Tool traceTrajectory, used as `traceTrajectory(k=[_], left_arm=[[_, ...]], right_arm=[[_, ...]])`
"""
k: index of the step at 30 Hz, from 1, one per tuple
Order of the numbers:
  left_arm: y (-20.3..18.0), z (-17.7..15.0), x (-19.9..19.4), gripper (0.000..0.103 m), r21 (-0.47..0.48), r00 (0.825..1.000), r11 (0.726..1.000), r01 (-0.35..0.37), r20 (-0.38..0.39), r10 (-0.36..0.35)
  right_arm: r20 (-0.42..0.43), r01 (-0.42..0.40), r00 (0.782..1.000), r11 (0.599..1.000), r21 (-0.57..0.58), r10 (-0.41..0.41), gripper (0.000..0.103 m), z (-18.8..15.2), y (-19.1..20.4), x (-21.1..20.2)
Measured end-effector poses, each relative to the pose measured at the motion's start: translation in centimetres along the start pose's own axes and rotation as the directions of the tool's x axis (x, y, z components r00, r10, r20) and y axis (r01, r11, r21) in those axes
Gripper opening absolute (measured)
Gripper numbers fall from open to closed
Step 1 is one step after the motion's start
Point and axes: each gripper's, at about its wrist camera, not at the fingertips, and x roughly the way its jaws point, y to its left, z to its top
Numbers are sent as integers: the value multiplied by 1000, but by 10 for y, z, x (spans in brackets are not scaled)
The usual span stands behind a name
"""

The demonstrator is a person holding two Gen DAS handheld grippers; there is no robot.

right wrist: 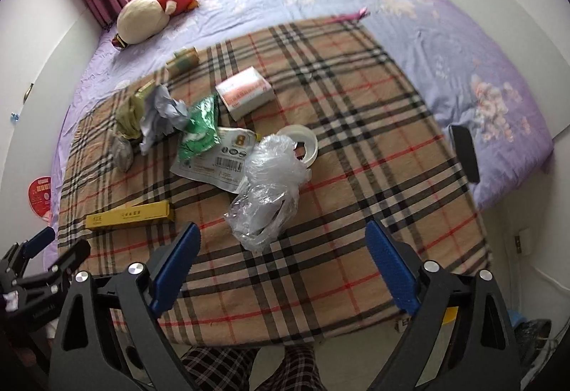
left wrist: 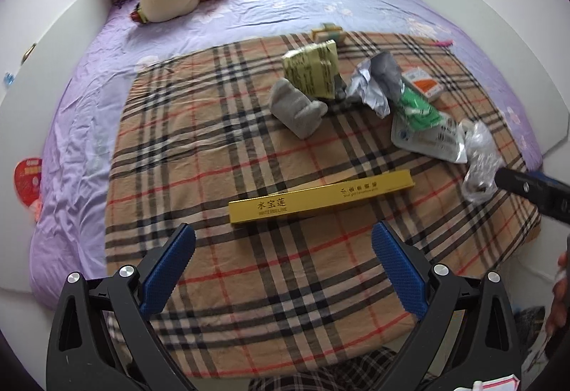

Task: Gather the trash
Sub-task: 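Grasp the yellow stick box with left tool while right tool grasps the plastic bag, then carry the yellow box and plastic bag with both tools over the yellow bin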

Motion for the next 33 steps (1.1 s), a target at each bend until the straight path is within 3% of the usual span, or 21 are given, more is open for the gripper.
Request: traceTrajectory(k=[5, 12, 16, 18, 20, 22, 26, 29, 31, 33], left_arm=[[-3, 5, 26, 98, 126, 999, 992, -20, -22, 23], [-7, 21, 45, 97, 319, 997, 945, 73, -39, -63], [-16, 29, 52, 93, 399, 989, 905, 150, -75, -131], [-18, 32, 54, 91, 427, 982, 884, 189, -86, -168], [-21, 35, 57, 90, 445, 976, 869, 217, -98, -194], [-29, 40, 59, 85, 476, 973, 849, 230, -99, -209], [-39, 42, 59, 74, 533, 966, 807, 253, -103, -235], [-44, 38, 54, 57, 564, 962, 782, 266, -102, -254], [-46, 33, 49, 40, 578, 960, 770, 270, -102, -260], [-48, 29, 46, 33, 589, 959, 761, 272, -104, -263]], right_arm=[[-32, 0, 999, 998, 61, 2, 91, 8, -4, 17], [-43, 23, 999, 993, 119, -18, 88, 13, -5, 30], [-55, 49, 998, 990, 129, -42, 75, 16, -4, 40], [-39, 55, 998, 990, 131, -50, 64, 17, -2, 40], [-24, 50, 999, 989, 140, -47, 45, 17, -1, 39], [-17, 49, 999, 988, 146, -47, 35, 15, 0, 38], [-3, 48, 999, 986, 161, -48, 28, 10, 4, 36], [6, 43, 999, 983, 179, -45, 26, 5, 4, 32], [10, 33, 999, 981, 190, -36, 25, 3, 4, 28], [16, 27, 999, 978, 206, -31, 24, 1, 4, 25]])
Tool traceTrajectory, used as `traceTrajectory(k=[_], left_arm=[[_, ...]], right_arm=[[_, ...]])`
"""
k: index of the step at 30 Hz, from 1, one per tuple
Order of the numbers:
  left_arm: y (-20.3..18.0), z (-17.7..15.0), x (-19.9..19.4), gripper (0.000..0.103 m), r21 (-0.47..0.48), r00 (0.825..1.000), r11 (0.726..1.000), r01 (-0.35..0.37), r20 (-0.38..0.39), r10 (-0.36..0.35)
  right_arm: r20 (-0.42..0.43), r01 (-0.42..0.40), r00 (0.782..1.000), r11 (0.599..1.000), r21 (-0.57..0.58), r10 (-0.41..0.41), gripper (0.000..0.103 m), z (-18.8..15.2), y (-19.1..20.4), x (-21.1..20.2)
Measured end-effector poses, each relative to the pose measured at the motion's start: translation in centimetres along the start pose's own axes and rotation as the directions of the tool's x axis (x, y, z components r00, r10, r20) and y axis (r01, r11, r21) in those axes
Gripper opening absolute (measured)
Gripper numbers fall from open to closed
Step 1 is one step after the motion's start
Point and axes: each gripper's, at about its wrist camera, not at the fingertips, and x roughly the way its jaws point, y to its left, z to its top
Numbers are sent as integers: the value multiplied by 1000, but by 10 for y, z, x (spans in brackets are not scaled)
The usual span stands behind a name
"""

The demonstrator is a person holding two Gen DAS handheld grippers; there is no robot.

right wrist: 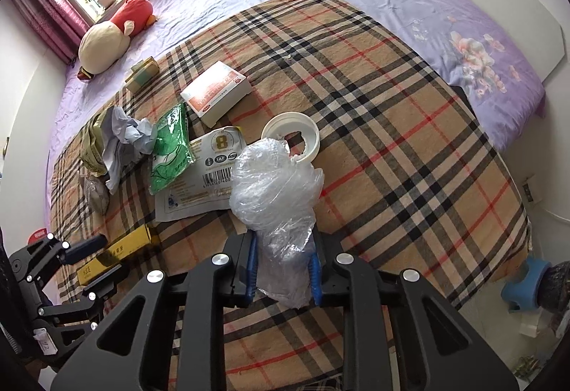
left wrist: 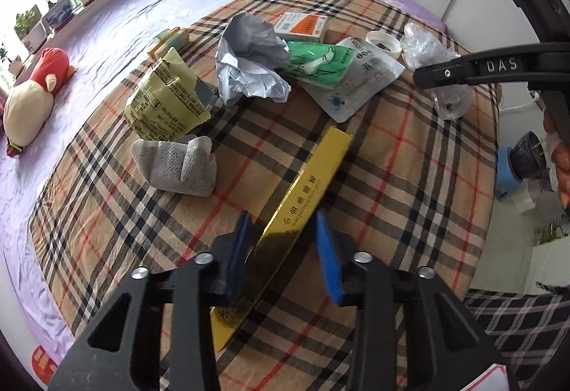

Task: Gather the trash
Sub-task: 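Carry the yellow box and plastic bag with both tools over the yellow bin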

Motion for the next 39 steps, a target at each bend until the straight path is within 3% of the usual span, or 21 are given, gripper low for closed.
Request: traceTrajectory(k=[3, 5, 7, 9, 11, 13, 15, 20, 28, 33, 39], left_arm=[[1, -7, -8, 30, 3, 1000, 1000, 26, -8, -26], [5, -14, -14, 37, 3, 998, 998, 63, -31, -62], [2, -14, -15, 53, 5, 995, 996, 88, -43, -88], [-4, -14, -12, 53, 55, 998, 997, 53, -43, -50], [-4, -14, -13, 47, 50, 998, 998, 48, -35, -46], [-2, -13, -15, 23, 42, 999, 999, 33, -24, -32], [2, -12, -16, 18, 32, 1000, 999, 23, -20, -22], [8, -15, -17, 18, 53, 1000, 999, 4, -24, -3], [-3, -7, -42, 18, 72, 999, 997, 35, -8, -34], [-34, 15, -50, 18, 122, 998, 991, 60, 9, -61], [-104, 48, -56, 18, 234, 993, 966, 109, 22, -118]], right_arm=[[6, -25, 1000, 999, 39, 24, 24, -3, -2, -5], [6, -32, 999, 998, 55, 31, 24, -4, -4, -6], [9, -30, 1000, 998, 60, 29, 24, -5, -4, -7], [21, -30, 999, 997, 71, 29, 24, -6, -5, -10], [29, -29, 999, 996, 79, 27, 24, -7, -6, -13], [35, -29, 999, 996, 82, 26, 24, -8, -6, -16], [41, -28, 999, 996, 86, 24, 24, -9, -7, -18], [53, -38, 998, 995, 97, 33, 24, -14, -8, -25], [88, -65, 995, 991, 121, 55, 24, -29, -17, -42], [126, -79, 990, 982, 169, 58, 24, -41, -46, -60], [170, -69, 985, 959, 275, 22, 24, -68, -112, -88]])
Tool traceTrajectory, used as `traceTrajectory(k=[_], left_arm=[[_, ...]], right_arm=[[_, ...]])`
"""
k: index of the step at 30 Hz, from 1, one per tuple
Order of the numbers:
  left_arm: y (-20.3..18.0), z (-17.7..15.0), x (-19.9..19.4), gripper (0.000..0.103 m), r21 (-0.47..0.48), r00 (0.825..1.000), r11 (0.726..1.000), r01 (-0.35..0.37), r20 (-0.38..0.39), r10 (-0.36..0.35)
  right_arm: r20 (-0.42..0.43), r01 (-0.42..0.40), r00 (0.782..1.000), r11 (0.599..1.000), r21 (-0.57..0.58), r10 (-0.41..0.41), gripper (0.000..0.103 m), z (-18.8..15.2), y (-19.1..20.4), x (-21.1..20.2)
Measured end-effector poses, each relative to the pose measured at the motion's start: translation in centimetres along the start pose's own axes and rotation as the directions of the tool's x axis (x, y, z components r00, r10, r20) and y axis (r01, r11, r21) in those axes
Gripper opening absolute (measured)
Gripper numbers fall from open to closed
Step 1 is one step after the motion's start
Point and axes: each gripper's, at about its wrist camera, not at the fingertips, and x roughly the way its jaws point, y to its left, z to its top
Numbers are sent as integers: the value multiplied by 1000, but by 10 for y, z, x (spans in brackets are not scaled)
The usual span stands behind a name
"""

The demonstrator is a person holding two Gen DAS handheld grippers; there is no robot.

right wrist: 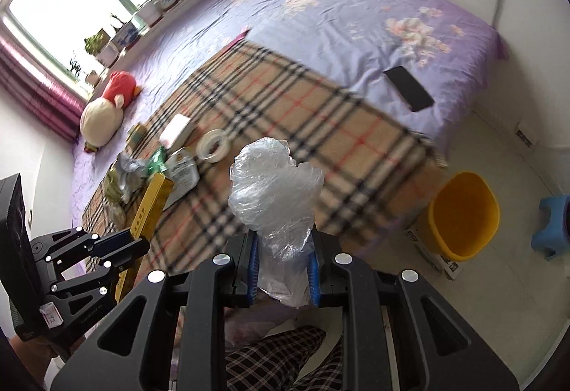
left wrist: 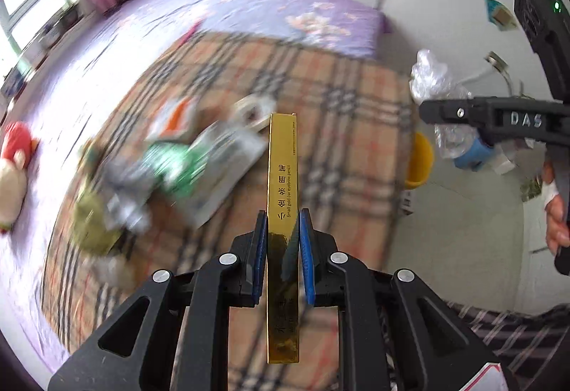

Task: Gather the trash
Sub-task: 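Carry the yellow box and plastic bag with both tools over the yellow bin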

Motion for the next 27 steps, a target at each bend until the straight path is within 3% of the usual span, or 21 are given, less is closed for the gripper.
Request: traceTrajectory(k=[6, 13, 19, 27], left_arm=[[-79, 53, 14, 18, 126, 996, 989, 82, 16, -84], [-179, 96, 53, 18, 258, 981, 946, 194, -33, -192], [-243, 120, 114, 18, 309, 960, 910, 277, -129, -248], [-283, 142, 210, 18, 285, 938, 911, 298, -262, -225]], right_arm=[[35, 59, 997, 992, 112, -63, 24, -7, -90, -29], [10, 123, 992, 975, 182, -127, 24, -20, -192, -41], [-27, 121, 993, 966, 226, -118, 24, -30, -266, -24], [-110, 107, 991, 961, 256, -81, 24, -36, -343, 37]])
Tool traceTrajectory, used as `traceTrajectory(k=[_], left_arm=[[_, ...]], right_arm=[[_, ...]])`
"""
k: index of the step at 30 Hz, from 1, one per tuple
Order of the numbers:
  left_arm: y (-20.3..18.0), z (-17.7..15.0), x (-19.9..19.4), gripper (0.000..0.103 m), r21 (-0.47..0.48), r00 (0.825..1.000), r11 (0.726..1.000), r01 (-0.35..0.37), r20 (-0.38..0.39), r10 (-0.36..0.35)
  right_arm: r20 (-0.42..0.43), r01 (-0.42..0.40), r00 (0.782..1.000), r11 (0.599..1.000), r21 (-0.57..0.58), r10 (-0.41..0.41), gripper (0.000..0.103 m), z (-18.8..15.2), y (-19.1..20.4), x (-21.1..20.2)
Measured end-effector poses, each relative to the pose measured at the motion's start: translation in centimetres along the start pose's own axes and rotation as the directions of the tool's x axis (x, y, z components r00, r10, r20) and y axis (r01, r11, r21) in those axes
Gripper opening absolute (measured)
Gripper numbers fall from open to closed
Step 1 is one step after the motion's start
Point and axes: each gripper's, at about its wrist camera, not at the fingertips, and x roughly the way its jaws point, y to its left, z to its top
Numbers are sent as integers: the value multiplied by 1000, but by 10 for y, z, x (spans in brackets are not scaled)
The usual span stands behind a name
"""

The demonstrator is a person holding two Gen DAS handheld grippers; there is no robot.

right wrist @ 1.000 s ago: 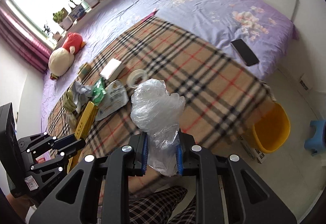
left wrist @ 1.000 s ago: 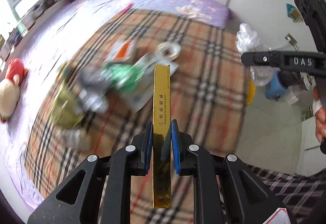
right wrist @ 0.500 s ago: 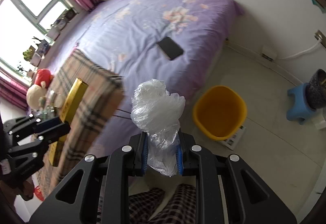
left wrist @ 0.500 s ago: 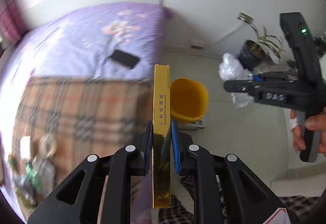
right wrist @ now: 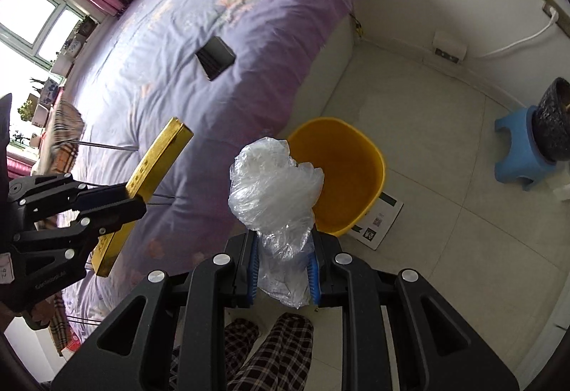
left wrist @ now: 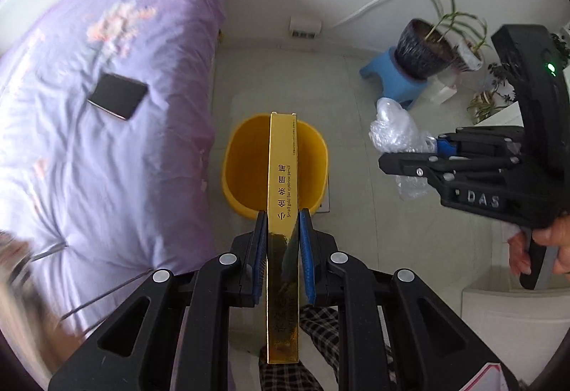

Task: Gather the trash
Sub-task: 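Carry the yellow box and plastic bag with both tools over the yellow bin, then open both tools to drop the yellow box and plastic bag into the bin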

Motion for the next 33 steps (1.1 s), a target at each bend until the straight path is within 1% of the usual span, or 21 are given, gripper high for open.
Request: traceTrajectory(k=[2, 4, 6, 9, 12, 16, 21, 22, 23, 24, 25, 26, 27, 28, 29, 31, 33], left_arm=[[3, 8, 25, 18, -11, 999, 1000, -1, -40, 1], [9, 15, 50, 18, -35, 996, 999, 19, -83, -22], [12, 19, 73, 18, -48, 992, 999, 11, -124, -17], [16, 23, 107, 18, -54, 983, 999, -6, -186, -4], [20, 25, 136, 18, -55, 969, 998, -22, -245, 8], [22, 31, 158, 18, -62, 959, 998, -18, -282, 0], [22, 39, 168, 18, -68, 956, 998, -14, -292, -6], [22, 40, 169, 21, -67, 957, 998, -15, -291, -5], [23, 40, 168, 24, -66, 957, 998, -21, -289, 2], [25, 39, 167, 41, -67, 958, 997, -25, -287, 5], [24, 40, 165, 66, -70, 960, 997, -27, -280, 6], [25, 39, 164, 72, -66, 964, 997, -31, -267, 12], [23, 39, 161, 69, -62, 965, 998, -32, -261, 15], [23, 38, 163, 60, -61, 963, 998, -30, -268, 13], [22, 38, 163, 59, -57, 962, 998, -32, -272, 16], [23, 39, 162, 59, -49, 963, 998, -46, -268, 31], [25, 38, 159, 59, -58, 964, 997, -48, -266, 31]], right_arm=[[-29, 4, 1000, 1000, 2, -4, 24, 3, -11, 21], [-64, -1, 998, 1000, 12, 1, 24, 8, -22, 43], [-99, 6, 995, 1000, 26, -3, 24, 12, -34, 66], [-144, 6, 990, 999, 52, 2, 24, 14, -50, 95], [-175, 3, 985, 997, 72, 10, 24, 15, -64, 118], [-202, -2, 979, 996, 93, 21, 24, 16, -74, 139], [-202, -15, 979, 996, 93, 33, 25, 22, -79, 156], [-199, -14, 979, 996, 94, 33, 28, 23, -79, 157], [-198, -13, 980, 995, 98, 32, 35, 24, -80, 157], [-190, -11, 981, 995, 100, 30, 38, 25, -80, 157], [-181, 0, 983, 995, 100, 18, 45, 25, -81, 155], [-178, 5, 984, 994, 105, 14, 51, 26, -81, 154], [-173, 5, 985, 993, 114, 15, 52, 26, -82, 152], [-168, 8, 986, 993, 116, 11, 51, 27, -83, 151], [-160, 16, 987, 993, 118, 3, 51, 27, -84, 149], [-152, 22, 988, 992, 127, -3, 51, 26, -86, 142], [-146, 20, 989, 991, 135, 0, 51, 26, -87, 137]])
